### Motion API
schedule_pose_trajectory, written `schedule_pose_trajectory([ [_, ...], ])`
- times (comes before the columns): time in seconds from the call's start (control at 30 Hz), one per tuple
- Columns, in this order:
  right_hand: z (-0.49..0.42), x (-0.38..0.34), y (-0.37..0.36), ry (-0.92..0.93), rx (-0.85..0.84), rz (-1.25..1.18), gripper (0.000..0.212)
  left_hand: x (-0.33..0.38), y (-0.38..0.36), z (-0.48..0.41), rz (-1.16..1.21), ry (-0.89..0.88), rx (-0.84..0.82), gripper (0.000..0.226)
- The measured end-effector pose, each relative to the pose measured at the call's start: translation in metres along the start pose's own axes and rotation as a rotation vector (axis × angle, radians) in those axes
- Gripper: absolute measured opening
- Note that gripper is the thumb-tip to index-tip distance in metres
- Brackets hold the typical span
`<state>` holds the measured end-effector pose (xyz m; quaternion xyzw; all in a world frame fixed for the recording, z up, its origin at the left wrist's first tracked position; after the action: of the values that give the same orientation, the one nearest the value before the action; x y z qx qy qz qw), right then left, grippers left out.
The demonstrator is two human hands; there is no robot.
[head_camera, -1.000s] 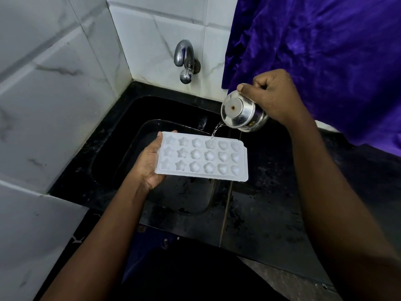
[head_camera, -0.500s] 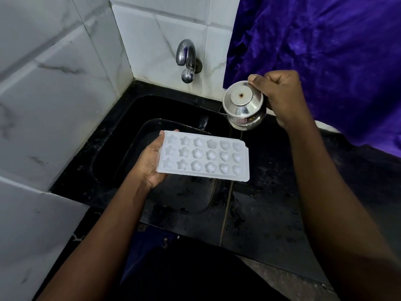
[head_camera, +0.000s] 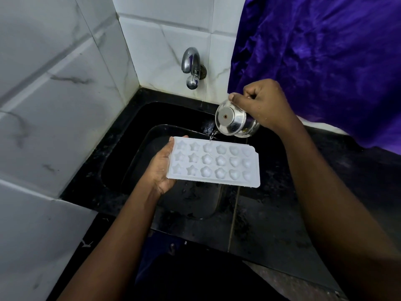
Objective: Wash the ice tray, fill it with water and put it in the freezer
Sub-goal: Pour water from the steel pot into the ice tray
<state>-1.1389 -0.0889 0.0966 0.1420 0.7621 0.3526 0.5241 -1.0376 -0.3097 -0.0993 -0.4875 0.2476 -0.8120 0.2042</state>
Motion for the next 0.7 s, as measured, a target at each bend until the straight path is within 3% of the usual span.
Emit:
schedule_pose_trajectory([
  [0.5, 0.001, -0.007, 0.017, 0.021, 0.069, 0.016, 0.059, -0.002, 0.002, 0.001, 0.008, 0.005, 0.012, 0.053],
  [0.7, 0.001, 0.007, 0.019, -0.040, 0.098, -0.256, 0.060, -0.002, 0.001, 0.001, 0.011, 0.002, 0.016, 0.054],
])
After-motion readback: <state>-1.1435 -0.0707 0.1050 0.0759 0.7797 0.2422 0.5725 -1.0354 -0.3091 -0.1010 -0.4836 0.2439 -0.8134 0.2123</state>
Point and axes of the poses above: each hand's wrist, its own z-axis away from the middle knuckle, its own y-axis out of the back of the hand, x = y × z, the point moved 8 cm from there along -z, towards the middle knuckle, and after that the axes turned 8 degrees about -x, right-handed, at the moved point
